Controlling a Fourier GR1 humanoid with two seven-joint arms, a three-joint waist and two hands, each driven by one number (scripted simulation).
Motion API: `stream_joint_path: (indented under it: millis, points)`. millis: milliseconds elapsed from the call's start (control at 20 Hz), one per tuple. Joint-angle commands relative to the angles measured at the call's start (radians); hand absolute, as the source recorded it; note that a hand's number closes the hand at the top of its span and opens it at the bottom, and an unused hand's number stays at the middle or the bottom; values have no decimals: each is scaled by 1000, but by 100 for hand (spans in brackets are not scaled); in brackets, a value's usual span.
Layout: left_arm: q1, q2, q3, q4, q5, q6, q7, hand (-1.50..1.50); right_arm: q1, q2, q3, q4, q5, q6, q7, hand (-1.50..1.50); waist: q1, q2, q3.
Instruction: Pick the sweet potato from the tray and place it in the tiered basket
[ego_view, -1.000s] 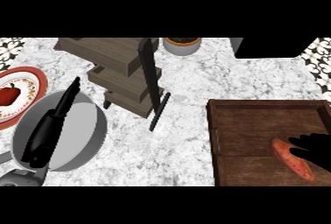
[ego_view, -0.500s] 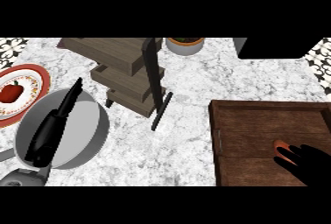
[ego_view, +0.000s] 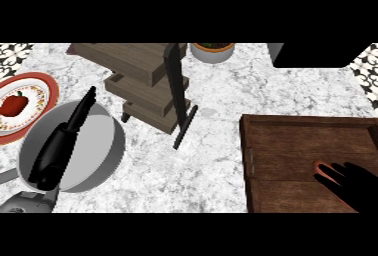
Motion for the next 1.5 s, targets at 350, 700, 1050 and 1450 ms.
stream_joint_path:
  millis: [350,700,1050,1450]
  points:
    - [35,-57,46,58,-60,-22,-74,0,-25,45,-93,176,118,-95,-160,-150,-2,1,0]
    - [10,-91,66,28,-79,-71,-25,0,-58,120,-166,164,118,-45,-188,-150,-1,0,-1]
    - [-1,-116,111,10,-105,-103,-13,0,-65,163,-156,307,230,-115,-301,-150,-1,0,-1]
    - [73,-136,132,-61,-119,-148,1,0,-85,257,-156,418,305,-192,-342,-150,0,0,0]
